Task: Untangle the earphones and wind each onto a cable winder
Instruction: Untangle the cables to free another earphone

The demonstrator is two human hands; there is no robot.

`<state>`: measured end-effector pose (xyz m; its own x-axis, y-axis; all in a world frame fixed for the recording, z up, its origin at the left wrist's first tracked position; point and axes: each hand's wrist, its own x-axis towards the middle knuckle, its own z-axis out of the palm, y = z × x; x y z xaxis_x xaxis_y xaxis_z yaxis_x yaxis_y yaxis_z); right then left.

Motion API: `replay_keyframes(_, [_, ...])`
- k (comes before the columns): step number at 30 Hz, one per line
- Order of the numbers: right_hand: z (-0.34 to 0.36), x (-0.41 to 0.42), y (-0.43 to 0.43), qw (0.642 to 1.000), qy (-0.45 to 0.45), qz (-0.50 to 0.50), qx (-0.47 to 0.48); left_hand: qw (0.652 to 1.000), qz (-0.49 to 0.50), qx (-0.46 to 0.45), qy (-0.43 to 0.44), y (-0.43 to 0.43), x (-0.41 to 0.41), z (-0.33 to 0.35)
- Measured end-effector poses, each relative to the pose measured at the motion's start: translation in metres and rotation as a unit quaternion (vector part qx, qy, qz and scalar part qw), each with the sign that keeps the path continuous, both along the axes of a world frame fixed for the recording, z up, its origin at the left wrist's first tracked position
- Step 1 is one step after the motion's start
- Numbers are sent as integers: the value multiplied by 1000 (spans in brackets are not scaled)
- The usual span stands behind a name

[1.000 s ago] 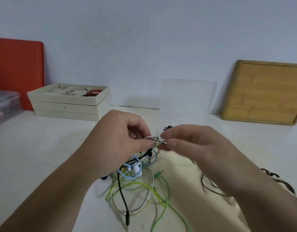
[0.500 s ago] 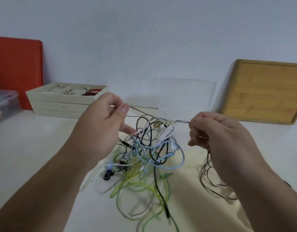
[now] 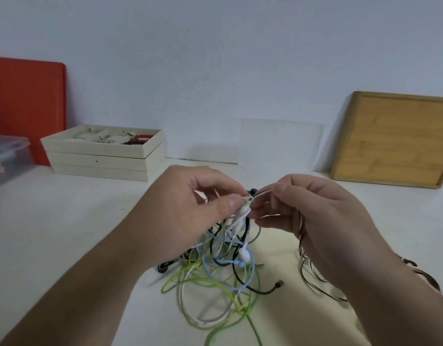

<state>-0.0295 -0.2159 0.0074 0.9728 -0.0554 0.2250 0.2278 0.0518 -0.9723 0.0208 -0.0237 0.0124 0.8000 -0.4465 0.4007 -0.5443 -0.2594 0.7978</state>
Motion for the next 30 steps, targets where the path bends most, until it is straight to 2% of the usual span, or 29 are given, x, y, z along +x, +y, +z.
replay_keyframes(4, [1, 0, 1, 1000, -7, 14, -16, 999, -8, 32, -34, -1, 1, 0])
replay_keyframes(7, [0, 0, 3, 999, -15, 10, -35, 999, -16, 34, -20, -2, 0, 0])
replay_keyframes(12, [1, -1, 0, 992, -23, -69, -103, 999, -41, 0, -1, -4, -2, -2])
replay_keyframes(15, [2, -1, 0, 991, -25, -99, -87, 999, -23, -27, 6, -6, -3, -2])
replay_keyframes(21, [4, -2, 3, 993, -49, -80, -74, 996, 26, 41, -72, -9, -7, 0])
replay_keyframes(26, [3, -2, 0, 989, -40, -132, -58, 997, -29, 30, 60, -11, -12, 2])
replay_keyframes(30, [4, -2, 0, 984, -35, -164, -59, 996, -39, -3, 75, -11, -12, 6])
